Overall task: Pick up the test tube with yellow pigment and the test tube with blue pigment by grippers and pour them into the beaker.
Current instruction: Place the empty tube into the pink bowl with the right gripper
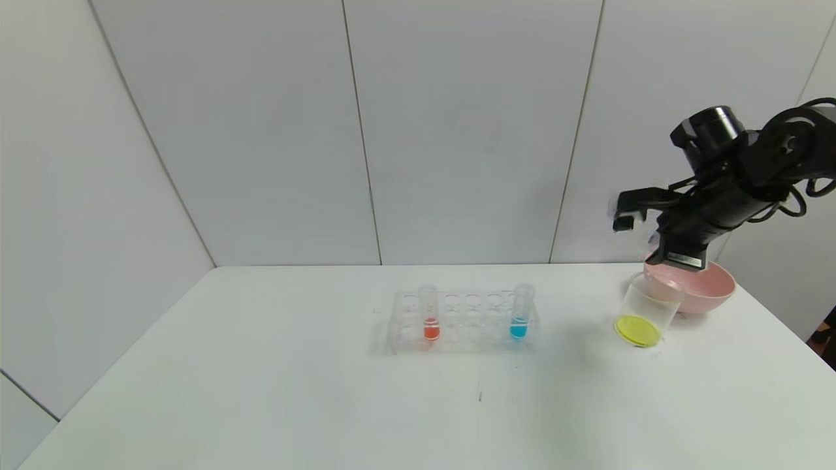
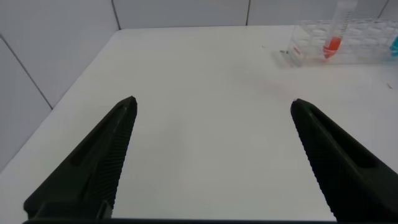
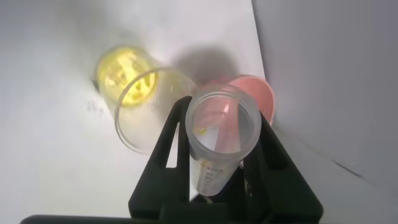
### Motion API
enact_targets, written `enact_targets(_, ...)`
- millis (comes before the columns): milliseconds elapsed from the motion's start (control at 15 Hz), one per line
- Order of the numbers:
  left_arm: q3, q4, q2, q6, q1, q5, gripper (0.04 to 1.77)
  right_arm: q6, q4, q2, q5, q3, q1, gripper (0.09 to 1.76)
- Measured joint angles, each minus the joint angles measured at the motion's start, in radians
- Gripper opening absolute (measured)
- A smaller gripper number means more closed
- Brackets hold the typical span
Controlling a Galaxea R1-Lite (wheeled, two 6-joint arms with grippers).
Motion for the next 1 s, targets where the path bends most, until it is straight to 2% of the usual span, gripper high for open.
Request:
enact_targets(133,0.000,0.000,0.000,0.000,-0.001,0.000,1.76,0.203,-0.067,-0.020,0.155,0.000,-0.019,0.55)
enact_targets(267,0.000,0.000,0.000,0.000,0.000,0.000,1.76,0.425,-0.218,-0.037,0.264,0.006,-0.023,0.55)
enact_targets(400,0.000,0.000,0.000,0.000,-0.001,0.000,1.76,0.647,-0.386,-0.060,0.303,0.045,-0.018,0.55)
enact_targets(467,0.000,0.000,0.000,0.000,0.000,0.000,1.76,0.719,-0.447,-0.076,0.309,0.086,-0.016,0.55)
enact_targets(667,0.000,0.000,0.000,0.000,0.000,0.000,1.76,0.826,-0.649,-0.147,0.309,0.306,-0.020,0.55)
enact_targets(1000,0.000,0.000,0.000,0.000,0.000,0.000,1.76,0.902,-1.293,-0.301,0.310,0.845,-0.054,0.55)
